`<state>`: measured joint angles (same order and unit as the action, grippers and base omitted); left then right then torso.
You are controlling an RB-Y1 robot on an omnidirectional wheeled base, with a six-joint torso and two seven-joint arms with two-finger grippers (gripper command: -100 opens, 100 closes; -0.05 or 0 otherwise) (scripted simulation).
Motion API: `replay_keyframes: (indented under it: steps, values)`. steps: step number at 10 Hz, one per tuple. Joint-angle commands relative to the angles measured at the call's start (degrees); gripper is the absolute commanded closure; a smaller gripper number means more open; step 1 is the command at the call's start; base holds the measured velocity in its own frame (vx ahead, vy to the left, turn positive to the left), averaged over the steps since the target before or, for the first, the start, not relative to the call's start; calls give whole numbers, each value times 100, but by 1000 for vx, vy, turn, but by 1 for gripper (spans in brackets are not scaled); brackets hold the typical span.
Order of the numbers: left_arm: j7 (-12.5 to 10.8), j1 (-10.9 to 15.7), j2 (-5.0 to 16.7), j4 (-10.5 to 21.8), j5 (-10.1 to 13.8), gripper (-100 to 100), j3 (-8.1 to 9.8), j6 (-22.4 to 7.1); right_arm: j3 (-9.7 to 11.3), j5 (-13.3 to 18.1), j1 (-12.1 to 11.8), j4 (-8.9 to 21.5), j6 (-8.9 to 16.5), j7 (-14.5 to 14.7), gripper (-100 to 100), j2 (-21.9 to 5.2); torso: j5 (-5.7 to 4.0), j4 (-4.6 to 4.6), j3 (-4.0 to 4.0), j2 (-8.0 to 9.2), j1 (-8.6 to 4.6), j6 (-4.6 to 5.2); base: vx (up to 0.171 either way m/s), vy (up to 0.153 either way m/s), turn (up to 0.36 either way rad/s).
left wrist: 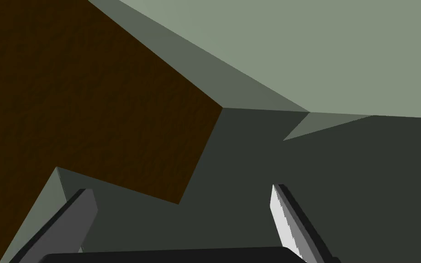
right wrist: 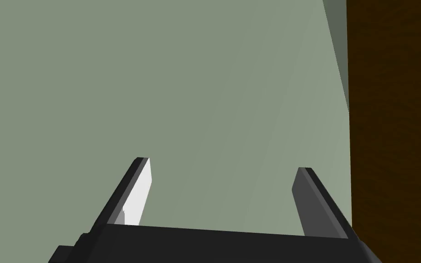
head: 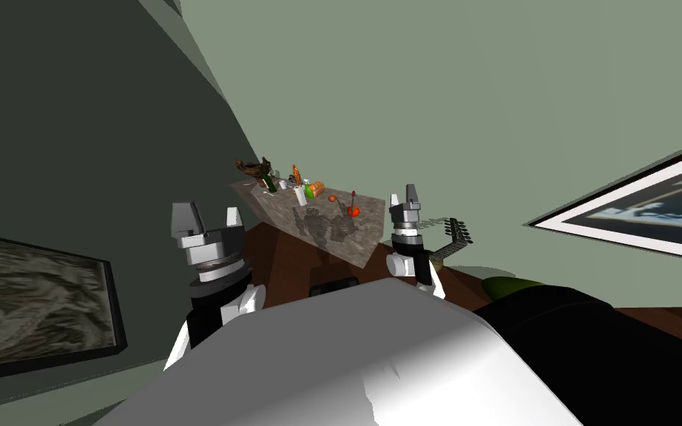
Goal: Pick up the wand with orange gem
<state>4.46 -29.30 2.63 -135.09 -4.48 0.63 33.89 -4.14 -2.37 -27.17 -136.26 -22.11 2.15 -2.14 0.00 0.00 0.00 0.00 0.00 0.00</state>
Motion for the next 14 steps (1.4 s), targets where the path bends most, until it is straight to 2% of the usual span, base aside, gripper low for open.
replay_keyframes:
  steps: [1, 3, 6, 14]
  values:
    - [0, 0, 0, 0, 0, 0, 0, 0, -40, 52, -7, 53, 35, 56, -100, -188, 0, 0, 0, 0, 0, 0, 28, 18, -19]
    - [0, 0, 0, 0, 0, 0, 0, 0, -133, 171, -24, 173, 115, 187, -100, -411, 3, -3, -9, -16, 13, 0, 61, 60, -24]
    - [0, -1, -1, -1, 0, 0, -1, 0, -369, 473, -69, 465, 317, 517, -100, -644, 12, -9, -24, -41, 57, 0, 106, 147, -50]
    - [0, -1, -1, -1, 0, 0, -1, 0, -929, 1190, -181, 1140, 794, 1302, -100, -837, 12, -10, -25, -43, 51, -1, 120, 134, -44]
